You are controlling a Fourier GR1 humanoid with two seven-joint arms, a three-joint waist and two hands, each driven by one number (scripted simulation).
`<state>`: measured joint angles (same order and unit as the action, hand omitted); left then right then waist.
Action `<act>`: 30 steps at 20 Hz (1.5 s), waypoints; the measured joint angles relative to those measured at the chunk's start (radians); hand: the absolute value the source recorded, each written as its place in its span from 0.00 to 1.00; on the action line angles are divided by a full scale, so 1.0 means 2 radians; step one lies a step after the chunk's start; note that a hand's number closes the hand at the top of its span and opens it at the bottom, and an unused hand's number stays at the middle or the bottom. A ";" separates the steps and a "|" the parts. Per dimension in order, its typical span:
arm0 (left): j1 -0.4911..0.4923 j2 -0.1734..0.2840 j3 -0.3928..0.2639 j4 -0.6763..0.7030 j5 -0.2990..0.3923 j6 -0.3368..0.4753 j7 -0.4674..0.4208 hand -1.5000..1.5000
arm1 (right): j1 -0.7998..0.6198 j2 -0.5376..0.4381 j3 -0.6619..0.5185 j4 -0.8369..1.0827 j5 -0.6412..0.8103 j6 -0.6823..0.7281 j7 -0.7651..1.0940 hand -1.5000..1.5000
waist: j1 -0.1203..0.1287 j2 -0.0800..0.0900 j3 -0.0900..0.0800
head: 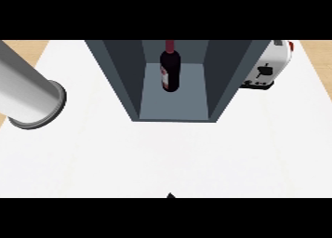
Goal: Pick up the wine, place it into the cabinet and close the cabinet
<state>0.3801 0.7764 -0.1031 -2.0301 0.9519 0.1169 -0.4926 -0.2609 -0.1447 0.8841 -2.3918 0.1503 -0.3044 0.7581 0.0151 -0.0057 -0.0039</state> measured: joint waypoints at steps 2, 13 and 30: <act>-0.005 -0.006 -0.006 -0.002 -0.003 0.002 0.005 0.00 | -0.023 -0.010 0.005 0.004 -0.007 -0.019 -0.001 1.00 | 0.001 0.001 0.000; -0.039 -0.028 -0.018 0.006 -0.014 0.008 0.023 0.00 | -0.213 0.032 -0.043 0.126 -0.103 -0.096 0.000 1.00 | 0.012 0.005 0.001; -0.067 -0.054 0.000 0.010 -0.031 0.025 0.059 0.00 | -0.470 0.071 -0.201 0.506 -0.162 -0.052 -0.130 1.00 | 0.007 0.005 0.001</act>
<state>0.2465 0.6682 -0.1031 -2.0106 0.8901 0.1679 -0.3743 -1.2006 -0.0029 0.4824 -1.3802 -0.1746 -0.4075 0.4985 0.0286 0.0039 -0.0016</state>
